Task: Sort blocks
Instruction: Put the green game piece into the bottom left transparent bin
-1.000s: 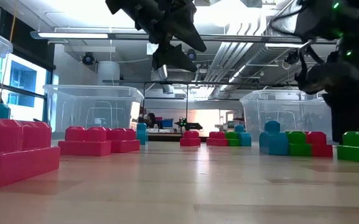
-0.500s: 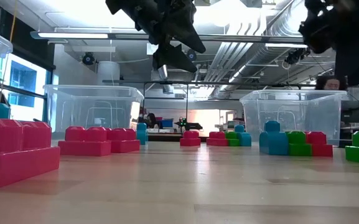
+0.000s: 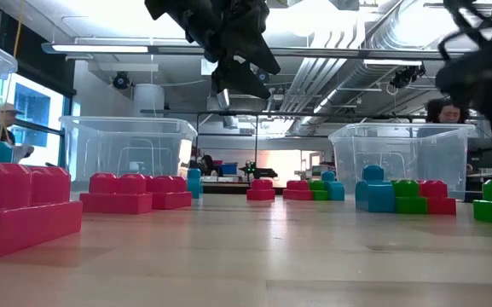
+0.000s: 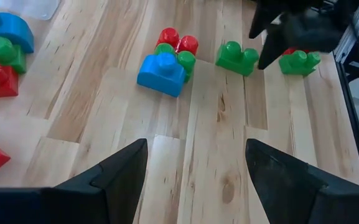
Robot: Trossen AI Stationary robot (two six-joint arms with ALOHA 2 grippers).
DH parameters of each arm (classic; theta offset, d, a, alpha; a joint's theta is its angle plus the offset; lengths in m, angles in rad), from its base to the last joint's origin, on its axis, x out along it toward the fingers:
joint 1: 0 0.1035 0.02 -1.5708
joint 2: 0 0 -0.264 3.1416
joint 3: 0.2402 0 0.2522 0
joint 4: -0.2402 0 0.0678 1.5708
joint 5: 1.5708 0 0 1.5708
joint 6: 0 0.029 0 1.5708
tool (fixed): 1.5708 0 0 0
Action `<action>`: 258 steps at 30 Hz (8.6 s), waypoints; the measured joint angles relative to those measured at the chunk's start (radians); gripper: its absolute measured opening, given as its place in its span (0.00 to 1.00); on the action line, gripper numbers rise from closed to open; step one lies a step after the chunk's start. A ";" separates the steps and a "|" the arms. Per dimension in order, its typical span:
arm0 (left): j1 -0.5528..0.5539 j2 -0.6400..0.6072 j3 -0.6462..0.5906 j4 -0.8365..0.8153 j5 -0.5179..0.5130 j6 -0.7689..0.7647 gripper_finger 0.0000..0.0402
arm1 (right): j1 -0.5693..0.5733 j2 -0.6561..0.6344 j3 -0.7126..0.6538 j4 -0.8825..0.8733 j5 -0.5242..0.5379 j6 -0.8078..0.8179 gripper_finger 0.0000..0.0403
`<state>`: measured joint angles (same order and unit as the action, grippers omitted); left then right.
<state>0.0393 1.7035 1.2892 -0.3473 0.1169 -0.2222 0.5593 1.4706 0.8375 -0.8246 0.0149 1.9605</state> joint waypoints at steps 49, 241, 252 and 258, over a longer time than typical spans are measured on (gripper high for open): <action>-0.276 -0.650 0.001 -0.485 -0.455 -0.445 0.64 | -0.465 0.183 0.366 0.800 -0.037 -1.531 0.00; -0.433 -0.779 0.002 0.165 -0.492 -0.062 0.64 | -0.314 0.625 0.885 0.858 0.045 -1.277 0.00; -0.432 -0.784 0.002 0.186 -0.577 -0.019 0.64 | -0.369 0.997 1.433 0.816 -0.099 -1.363 0.00; -0.432 -0.785 0.002 0.188 -0.577 -0.019 0.64 | -0.378 1.089 1.477 0.950 -0.091 -1.341 0.01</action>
<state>-0.3931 0.9188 1.2911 -0.1594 -0.4599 -0.2417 0.1808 2.5598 2.3140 0.1259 -0.0764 0.6195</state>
